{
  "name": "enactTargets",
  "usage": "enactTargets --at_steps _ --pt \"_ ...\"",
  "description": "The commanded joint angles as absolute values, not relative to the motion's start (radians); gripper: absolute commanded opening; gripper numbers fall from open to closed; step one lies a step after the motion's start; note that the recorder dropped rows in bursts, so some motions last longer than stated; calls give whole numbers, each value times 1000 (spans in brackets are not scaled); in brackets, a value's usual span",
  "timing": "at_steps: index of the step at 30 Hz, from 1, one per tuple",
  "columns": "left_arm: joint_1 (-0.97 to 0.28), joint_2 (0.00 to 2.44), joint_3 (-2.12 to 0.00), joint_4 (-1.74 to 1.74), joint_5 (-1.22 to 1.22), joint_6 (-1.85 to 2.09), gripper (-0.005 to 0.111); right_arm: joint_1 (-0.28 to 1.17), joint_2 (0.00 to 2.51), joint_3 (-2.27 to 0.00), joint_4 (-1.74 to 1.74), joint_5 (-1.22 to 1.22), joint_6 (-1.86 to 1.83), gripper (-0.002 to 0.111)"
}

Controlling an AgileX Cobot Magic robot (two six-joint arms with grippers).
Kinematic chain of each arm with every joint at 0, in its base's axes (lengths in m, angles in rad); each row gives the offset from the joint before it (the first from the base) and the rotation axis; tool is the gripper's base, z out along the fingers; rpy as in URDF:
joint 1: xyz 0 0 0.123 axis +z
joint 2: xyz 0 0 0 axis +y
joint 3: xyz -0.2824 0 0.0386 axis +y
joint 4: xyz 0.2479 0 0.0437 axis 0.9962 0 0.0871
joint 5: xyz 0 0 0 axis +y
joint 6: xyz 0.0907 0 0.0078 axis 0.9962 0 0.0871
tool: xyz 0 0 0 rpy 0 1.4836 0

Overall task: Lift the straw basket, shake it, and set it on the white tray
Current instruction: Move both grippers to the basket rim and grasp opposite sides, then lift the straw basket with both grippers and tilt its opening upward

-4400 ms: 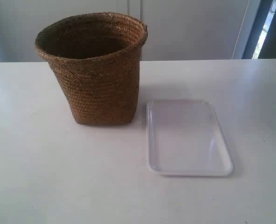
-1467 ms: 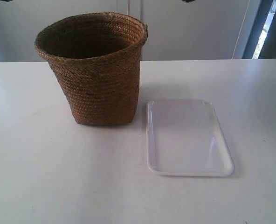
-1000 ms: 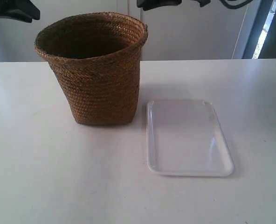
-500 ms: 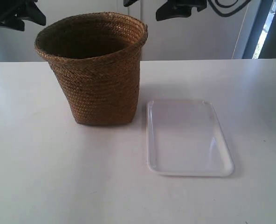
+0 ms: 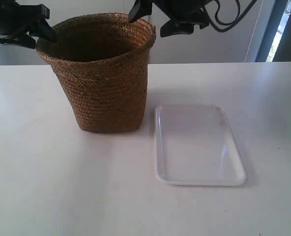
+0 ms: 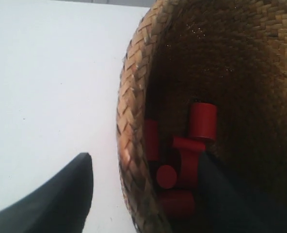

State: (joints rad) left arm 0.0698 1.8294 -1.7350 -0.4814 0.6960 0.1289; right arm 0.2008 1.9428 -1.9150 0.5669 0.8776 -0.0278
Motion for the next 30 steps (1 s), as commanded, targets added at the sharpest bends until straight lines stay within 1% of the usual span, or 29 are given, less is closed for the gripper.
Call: enactTargets --at_steps 1,5,10,16,19,20,21,22,23,24,25,28,30 --pt "68 1826 -1740 -501 684 135 66 201 1971 -1921 572 851 -22 74" --pt "68 1839 -1740 -524 681 135 66 201 2016 -1921 572 807 34 74" --pt "68 1889 -1740 -578 679 135 66 201 2047 -1921 572 817 34 68" --pt "68 1908 -1740 -588 665 145 66 201 2086 -1921 570 761 32 68" --pt "68 1908 -1740 -605 665 160 66 201 2125 -1921 630 761 51 68" --pt "68 1908 -1740 -605 665 160 66 201 2125 -1921 635 759 49 66" --pt "68 1908 -1740 -605 664 169 64 201 2125 -1921 635 746 49 54" --pt "68 1908 -1740 -605 666 186 56 201 2125 -1921 635 744 49 33" --pt "68 1908 -1740 -605 668 186 50 201 2125 -1921 635 744 49 21" --pt "68 1908 -1740 -613 676 186 41 201 2123 -1921 635 747 49 12" --pt "68 1908 -1740 -623 686 186 31 201 2122 -1921 633 756 49 0" --pt "68 1908 -1740 -622 733 186 0 201 2114 -1921 633 754 36 0" --pt "68 1908 -1740 -622 741 190 0 201 2104 -1921 628 754 11 0"
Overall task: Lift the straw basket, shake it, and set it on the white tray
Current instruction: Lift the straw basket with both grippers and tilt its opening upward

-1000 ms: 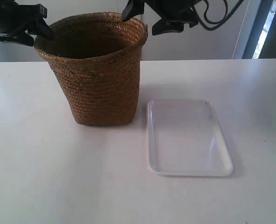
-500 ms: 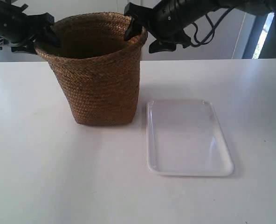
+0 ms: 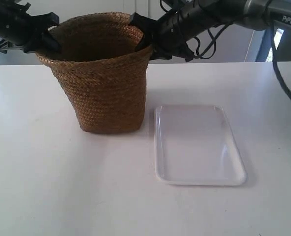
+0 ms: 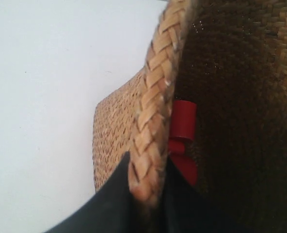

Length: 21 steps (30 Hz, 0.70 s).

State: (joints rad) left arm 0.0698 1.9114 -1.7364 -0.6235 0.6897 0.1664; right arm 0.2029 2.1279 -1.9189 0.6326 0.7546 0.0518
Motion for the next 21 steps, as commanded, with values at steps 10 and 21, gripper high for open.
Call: enactTargets --at_steps 10,21 --pt "67 1778 -1740 -579 684 184 0 201 2008 -1921 535 797 0 0" --pt "1 1609 -1709 -517 683 218 0 267 1932 -1917 444 857 6 0"
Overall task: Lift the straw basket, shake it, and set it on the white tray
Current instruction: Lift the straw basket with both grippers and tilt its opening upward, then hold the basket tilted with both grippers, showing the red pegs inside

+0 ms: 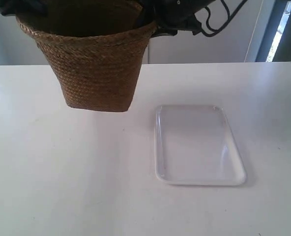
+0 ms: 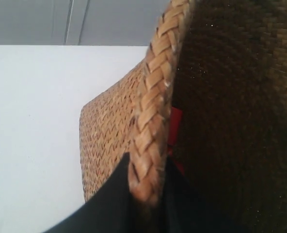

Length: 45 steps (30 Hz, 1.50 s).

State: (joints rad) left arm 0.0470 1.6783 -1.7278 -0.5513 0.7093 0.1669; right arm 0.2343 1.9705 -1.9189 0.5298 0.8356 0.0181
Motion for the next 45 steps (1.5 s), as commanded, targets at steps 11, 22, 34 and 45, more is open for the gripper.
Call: enactTargets --at_steps 11,22,34,45 --pt "-96 1404 -1444 -397 463 154 0 317 1725 -1791 216 840 108 0" --pt "-253 1074 -1038 -395 217 206 0 389 1328 -1248 211 470 26 0" --pt "-292 798 -716 -395 134 212 0 488 962 -740 212 184 35 0" --pt "-292 781 -642 -404 -46 127 0 488 1028 -651 162 0 0 0"
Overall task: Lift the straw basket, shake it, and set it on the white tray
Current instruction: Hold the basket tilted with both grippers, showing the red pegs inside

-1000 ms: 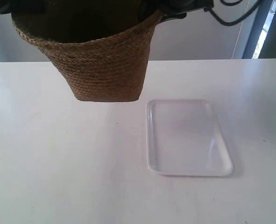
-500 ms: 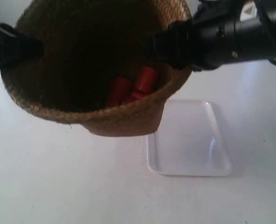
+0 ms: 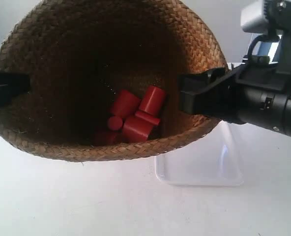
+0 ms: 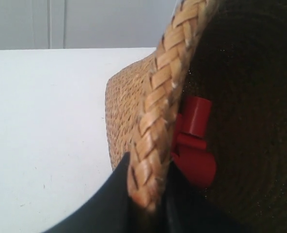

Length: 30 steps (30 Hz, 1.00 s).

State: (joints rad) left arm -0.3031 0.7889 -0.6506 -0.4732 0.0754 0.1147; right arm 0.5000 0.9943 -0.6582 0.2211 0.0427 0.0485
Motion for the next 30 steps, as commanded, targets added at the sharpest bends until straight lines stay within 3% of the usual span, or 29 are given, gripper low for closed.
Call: enactTargets --at_steps 1,6,13,18,22,30 --pt "-292 784 -642 -404 -67 127 0 488 1040 -651 162 0 0 0" --pt "-292 837 -642 -404 -88 127 0 488 1115 -651 162 -91 0 0" --pt "-297 885 -642 -402 -110 73 0 488 1113 -651 164 7 27 0" --pt "-404 824 -642 -324 -163 75 0 535 1055 -651 164 80 19 0" --pt "-471 864 -642 -206 -177 85 0 558 1055 -651 162 0 -39 0" --pt "-476 968 -642 -208 -309 79 0 558 1116 -651 171 -100 -40 0"
